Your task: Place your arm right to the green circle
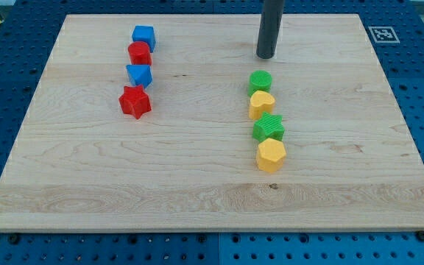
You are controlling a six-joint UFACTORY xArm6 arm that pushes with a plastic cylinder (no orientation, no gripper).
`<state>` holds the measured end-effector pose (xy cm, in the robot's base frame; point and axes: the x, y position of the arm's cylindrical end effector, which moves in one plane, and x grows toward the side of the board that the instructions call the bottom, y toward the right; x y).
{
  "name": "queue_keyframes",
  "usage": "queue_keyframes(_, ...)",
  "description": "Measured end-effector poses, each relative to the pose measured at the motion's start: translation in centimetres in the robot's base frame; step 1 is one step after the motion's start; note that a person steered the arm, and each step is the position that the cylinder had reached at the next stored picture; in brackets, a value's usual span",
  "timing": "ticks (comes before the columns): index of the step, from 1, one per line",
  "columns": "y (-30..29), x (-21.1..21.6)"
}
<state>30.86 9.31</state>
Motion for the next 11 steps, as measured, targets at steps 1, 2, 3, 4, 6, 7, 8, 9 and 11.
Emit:
queue_keyframes(1,0.0,0.0)
queue_keyframes(2,-2.4,-0.4)
queue_keyframes(3,-5.9,-1.4)
queue_keyframes(4,-6.2,-1.4)
queue_keyframes(6,-5.1,-3.1)
queue_keyframes(7,-2.6,-3.4)
queue_keyframes(8,-0.2,0.5)
queue_keyframes(9,2.1,2.9)
queue_keyframes(11,3.2,7.9)
